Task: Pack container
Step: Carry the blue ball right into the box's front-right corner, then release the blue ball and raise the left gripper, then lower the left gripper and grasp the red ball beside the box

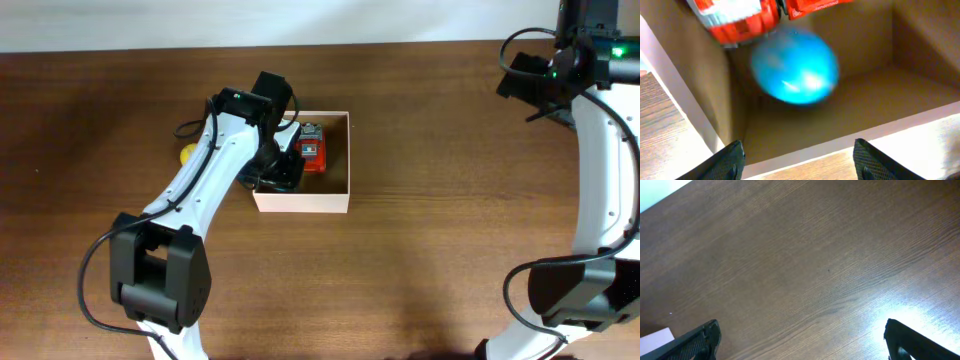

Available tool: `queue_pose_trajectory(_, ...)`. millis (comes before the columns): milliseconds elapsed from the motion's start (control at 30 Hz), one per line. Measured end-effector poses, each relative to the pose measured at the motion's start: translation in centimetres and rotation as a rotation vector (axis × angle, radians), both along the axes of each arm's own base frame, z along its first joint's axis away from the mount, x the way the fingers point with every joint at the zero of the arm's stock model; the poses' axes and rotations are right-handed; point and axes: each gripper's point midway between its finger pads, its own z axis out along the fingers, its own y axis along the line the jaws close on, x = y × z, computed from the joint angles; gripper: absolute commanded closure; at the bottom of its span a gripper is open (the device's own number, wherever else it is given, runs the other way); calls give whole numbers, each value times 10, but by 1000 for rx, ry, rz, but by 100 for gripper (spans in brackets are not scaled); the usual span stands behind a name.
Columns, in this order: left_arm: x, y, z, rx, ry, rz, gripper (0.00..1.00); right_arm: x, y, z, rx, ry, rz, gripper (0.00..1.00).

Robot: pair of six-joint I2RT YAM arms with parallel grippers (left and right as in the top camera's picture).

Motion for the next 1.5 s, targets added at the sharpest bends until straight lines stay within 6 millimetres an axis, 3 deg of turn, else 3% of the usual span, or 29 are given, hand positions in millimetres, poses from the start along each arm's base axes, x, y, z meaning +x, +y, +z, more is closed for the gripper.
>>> queue_pose_trajectory(467, 7, -3, 2, -10, -29, 3, 25, 0, 0, 0, 0, 0, 0, 1)
queue_pose_trajectory(667, 24, 1, 27, -2, -97, 15, 25, 0, 0, 0, 0, 0, 0, 1)
queue_pose_trajectory(800, 43, 18, 42, 12, -159, 61, 24, 0, 0, 0, 1, 0, 0, 1)
queue_pose_trajectory(933, 63, 55, 45, 29, -199, 161, 18, 0, 0, 0, 0, 0, -1, 1)
queue_pose_trajectory(1133, 80, 102, 47, 50, -239, 256, 16, 0, 0, 0, 0, 0, -1, 1)
queue_pose_trajectory(1367, 86, 100, 44, 53, -255, 224, 16, 0, 0, 0, 1, 0, -1, 1)
queue_pose_trajectory(1500, 89, 99, 19, 67, -202, 217, 16, 0, 0, 0, 0, 0, 0, 1)
